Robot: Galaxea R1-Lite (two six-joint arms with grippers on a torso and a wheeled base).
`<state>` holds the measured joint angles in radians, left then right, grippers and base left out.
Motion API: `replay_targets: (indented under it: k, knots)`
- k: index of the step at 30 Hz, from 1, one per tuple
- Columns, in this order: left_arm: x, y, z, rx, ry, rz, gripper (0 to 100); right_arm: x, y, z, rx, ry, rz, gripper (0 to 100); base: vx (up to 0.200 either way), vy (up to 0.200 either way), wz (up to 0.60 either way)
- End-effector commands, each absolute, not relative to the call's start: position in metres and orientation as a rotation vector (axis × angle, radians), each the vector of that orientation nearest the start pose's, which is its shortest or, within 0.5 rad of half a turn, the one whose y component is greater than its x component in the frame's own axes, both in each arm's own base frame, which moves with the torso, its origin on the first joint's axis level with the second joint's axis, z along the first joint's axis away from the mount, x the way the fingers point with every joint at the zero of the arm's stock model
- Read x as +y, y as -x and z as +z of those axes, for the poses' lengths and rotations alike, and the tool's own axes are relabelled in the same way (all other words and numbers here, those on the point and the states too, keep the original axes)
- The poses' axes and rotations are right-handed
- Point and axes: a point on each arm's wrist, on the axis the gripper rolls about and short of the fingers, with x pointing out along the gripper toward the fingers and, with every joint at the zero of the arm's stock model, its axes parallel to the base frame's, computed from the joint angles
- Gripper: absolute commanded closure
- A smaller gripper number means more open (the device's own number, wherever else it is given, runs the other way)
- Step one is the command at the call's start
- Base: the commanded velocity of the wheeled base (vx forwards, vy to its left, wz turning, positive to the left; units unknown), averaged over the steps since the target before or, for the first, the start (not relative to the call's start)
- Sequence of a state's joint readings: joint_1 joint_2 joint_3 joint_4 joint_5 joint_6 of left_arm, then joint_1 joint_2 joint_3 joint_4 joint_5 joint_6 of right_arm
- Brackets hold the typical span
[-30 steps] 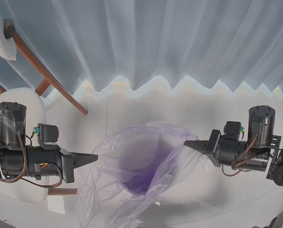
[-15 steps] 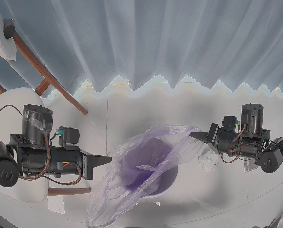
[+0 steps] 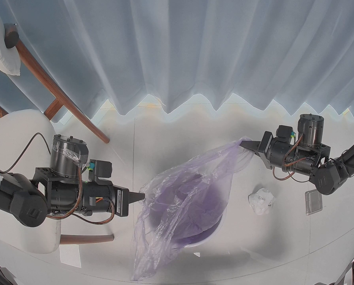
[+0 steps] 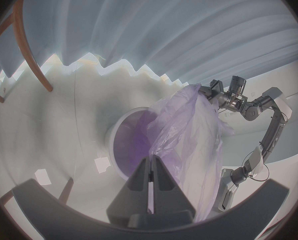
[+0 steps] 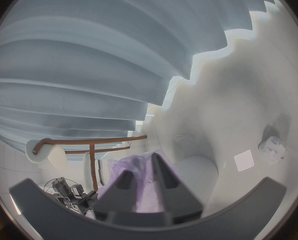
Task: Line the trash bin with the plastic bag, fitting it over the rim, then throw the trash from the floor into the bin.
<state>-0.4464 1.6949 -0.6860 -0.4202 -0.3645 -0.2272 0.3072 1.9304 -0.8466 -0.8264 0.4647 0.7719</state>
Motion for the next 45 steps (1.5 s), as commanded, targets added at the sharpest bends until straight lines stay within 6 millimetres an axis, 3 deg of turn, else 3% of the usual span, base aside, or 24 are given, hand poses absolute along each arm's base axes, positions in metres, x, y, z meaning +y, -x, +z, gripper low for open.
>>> replay_targets:
  k: [1,5,10,13,18,22,32,33,41,45]
  knots:
    - [-0.13,-0.249,0.129,0.709,0.182,-0.715,100,0.114,-0.34,0.131,0.562,-0.778,0.615,0,0.0,0.0,0.0]
    - [-0.13,-0.247,0.13,0.708,0.179,-0.721,100,0.116,-0.306,0.14,0.625,-0.868,0.615,0,0.0,0.0,0.0]
    - [-0.133,-0.243,0.128,0.717,0.172,-0.736,100,0.118,-0.261,0.147,0.66,-0.856,0.659,0,0.0,0.0,0.0]
    - [-0.136,-0.241,0.128,0.72,0.167,-0.749,100,0.129,-0.247,0.146,0.706,-0.842,0.679,0,0.0,0.0,0.0]
    - [-0.14,-0.236,0.125,0.735,0.158,-0.764,100,0.154,-0.238,0.148,0.721,-0.808,0.674,0,0.0,0.0,0.0]
    - [-0.14,-0.236,0.126,0.732,0.158,-0.766,100,0.173,-0.246,0.14,0.739,-0.791,0.663,0,0.0,0.0,0.0]
    - [-0.139,-0.232,0.132,0.711,0.159,-0.772,100,0.194,-0.259,0.12,0.79,-0.77,0.651,0,0.0,0.0,0.0]
    - [-0.139,-0.232,0.132,0.711,0.159,-0.772,100,0.195,-0.259,0.119,0.793,-0.769,0.651,100,0.0,0.0,0.0]
    - [-0.139,-0.234,0.131,0.71,0.16,-0.769,100,0.19,-0.247,0.127,0.802,-0.807,0.65,100,0.0,0.0,0.0]
    - [-0.135,-0.233,0.128,0.72,0.157,-0.744,100,0.174,-0.227,0.129,0.837,-0.803,0.626,100,0.0,0.0,0.0]
